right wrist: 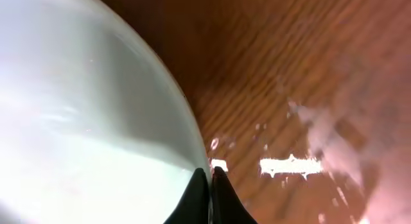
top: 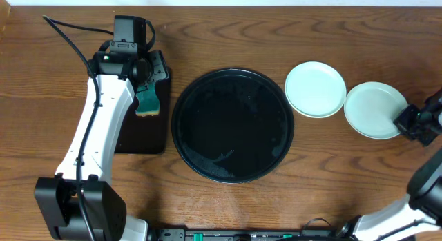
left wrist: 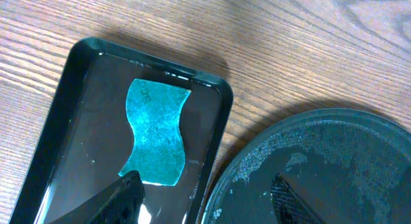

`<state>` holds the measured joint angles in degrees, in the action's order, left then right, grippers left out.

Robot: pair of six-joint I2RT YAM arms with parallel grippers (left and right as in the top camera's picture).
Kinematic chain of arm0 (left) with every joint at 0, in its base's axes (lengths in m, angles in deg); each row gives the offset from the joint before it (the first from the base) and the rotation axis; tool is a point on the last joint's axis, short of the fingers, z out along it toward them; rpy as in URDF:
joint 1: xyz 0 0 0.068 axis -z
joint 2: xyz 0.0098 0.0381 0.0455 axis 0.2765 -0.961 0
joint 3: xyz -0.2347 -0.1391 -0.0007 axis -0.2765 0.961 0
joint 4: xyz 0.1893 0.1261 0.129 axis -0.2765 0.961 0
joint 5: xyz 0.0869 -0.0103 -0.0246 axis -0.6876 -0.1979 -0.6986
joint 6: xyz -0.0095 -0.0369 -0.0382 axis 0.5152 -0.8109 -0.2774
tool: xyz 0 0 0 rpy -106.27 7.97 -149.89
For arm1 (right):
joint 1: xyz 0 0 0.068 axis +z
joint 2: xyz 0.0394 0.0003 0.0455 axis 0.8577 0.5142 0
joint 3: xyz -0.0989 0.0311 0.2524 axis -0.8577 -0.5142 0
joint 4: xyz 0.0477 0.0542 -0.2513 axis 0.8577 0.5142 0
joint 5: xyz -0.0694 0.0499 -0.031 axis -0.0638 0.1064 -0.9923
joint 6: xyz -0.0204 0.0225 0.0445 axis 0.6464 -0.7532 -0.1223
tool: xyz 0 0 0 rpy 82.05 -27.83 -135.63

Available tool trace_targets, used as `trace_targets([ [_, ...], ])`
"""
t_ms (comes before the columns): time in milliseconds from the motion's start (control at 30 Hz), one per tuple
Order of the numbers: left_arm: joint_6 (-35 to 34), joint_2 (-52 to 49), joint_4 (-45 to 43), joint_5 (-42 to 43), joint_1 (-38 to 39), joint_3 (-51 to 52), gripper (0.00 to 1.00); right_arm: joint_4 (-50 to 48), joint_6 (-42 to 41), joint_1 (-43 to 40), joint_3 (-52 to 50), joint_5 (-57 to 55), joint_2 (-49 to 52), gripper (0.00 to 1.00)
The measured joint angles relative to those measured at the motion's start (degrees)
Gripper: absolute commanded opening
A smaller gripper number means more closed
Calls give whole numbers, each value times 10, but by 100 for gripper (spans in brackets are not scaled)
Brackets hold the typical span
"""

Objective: Clean dirty plates on tray and stack at the side
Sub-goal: 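Lift the gripped plates and set them onto the neighboring plate stack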

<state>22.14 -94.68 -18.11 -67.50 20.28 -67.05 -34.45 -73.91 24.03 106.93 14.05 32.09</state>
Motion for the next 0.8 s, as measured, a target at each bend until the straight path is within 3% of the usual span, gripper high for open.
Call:
trace_targets([
  [200,0,0,0,0,0,0,65,7,0,0,1,49,-136,1],
  [333,0,0,0,0,0,0,65,11,0,17,2,76,-177,1],
  [800,0,0,0,0,0,0,65,-80,-39,203,2,46,-79,1],
])
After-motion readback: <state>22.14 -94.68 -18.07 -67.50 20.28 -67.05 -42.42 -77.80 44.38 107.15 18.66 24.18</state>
